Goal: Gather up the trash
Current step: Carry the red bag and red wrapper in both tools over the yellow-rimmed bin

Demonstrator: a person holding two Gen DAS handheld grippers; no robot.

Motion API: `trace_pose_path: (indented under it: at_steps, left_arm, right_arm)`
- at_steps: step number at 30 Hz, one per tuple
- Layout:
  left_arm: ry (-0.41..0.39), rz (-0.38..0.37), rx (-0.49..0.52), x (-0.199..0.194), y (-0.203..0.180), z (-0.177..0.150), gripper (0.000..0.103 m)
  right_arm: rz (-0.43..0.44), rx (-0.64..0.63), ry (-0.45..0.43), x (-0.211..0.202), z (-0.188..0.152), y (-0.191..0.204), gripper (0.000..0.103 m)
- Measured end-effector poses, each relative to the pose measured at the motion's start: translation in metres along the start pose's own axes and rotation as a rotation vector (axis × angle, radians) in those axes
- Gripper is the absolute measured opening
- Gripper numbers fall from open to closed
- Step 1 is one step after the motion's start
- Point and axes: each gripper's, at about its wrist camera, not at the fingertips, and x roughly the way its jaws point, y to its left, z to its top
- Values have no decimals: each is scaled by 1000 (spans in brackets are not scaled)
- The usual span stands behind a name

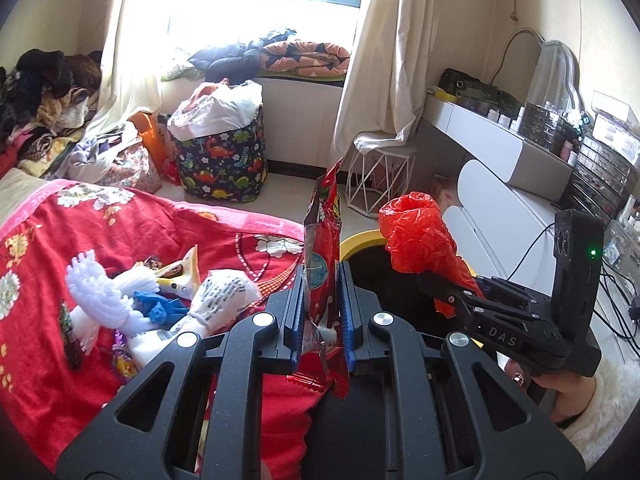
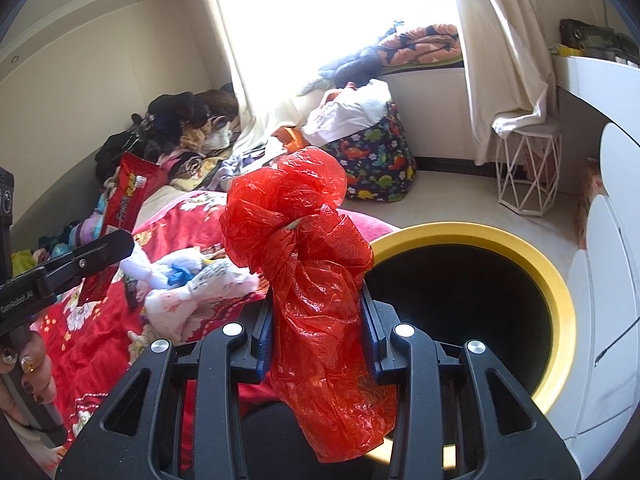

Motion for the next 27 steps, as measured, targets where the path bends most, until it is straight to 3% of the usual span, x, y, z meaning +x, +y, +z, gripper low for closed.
trace_pose_path:
  at_steps: [27]
  left_arm:
    - [65, -74, 40, 62, -41, 7, 10]
  right_arm:
    - [-155, 112, -1, 6, -5, -58, 35]
